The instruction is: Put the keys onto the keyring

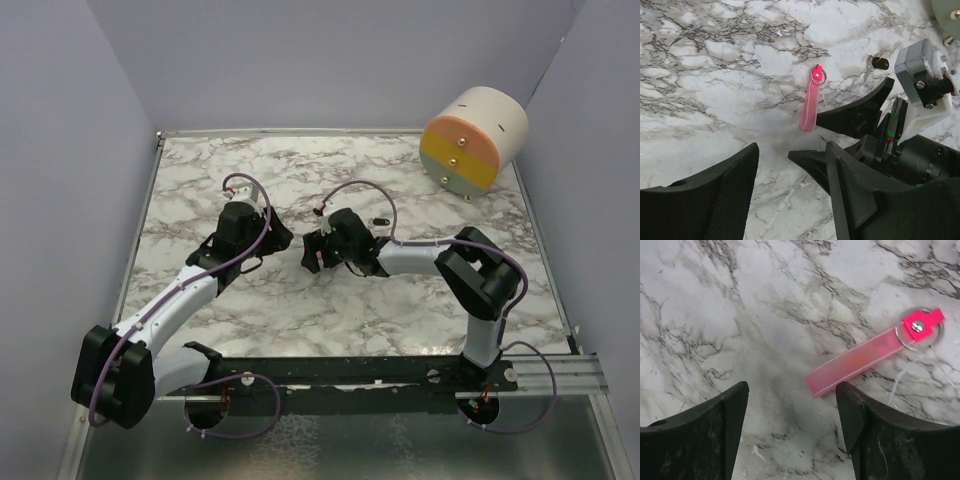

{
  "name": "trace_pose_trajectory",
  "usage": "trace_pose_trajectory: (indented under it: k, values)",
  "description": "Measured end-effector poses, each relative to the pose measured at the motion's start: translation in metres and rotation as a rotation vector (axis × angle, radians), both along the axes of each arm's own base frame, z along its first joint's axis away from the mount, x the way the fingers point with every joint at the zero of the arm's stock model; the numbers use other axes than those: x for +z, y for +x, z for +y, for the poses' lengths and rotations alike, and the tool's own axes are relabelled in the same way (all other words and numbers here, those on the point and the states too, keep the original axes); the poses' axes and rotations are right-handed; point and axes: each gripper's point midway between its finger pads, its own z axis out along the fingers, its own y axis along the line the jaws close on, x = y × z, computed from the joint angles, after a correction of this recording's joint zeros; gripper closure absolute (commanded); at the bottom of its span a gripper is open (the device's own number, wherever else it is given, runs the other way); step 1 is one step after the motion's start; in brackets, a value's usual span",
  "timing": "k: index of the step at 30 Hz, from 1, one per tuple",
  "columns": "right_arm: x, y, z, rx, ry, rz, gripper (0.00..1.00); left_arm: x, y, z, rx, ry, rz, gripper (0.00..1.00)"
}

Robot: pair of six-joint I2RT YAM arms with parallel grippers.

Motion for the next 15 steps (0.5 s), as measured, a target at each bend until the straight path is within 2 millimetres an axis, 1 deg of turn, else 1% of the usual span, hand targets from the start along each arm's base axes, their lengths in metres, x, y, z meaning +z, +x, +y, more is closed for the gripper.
trace_pose_trajectory:
  k: [4,9,12,15]
  values:
    - [0.004,0.004,0.021,0.025,0.017,-0.009,0.29,0.002,-0.001,0.003,0.005,0.001,-0.005,0.42]
    - [0.012,0.014,0.047,0.054,0.050,-0.026,0.29,0.012,-0.001,0.010,0.025,0.005,-0.037,0.43]
    - [0.014,0.019,0.054,0.057,0.058,-0.035,0.29,0.017,-0.002,0.017,0.050,0.010,-0.050,0.44]
    - [0.012,0.020,0.053,0.056,0.051,-0.040,0.29,0.023,-0.005,0.023,0.070,0.015,-0.064,0.47]
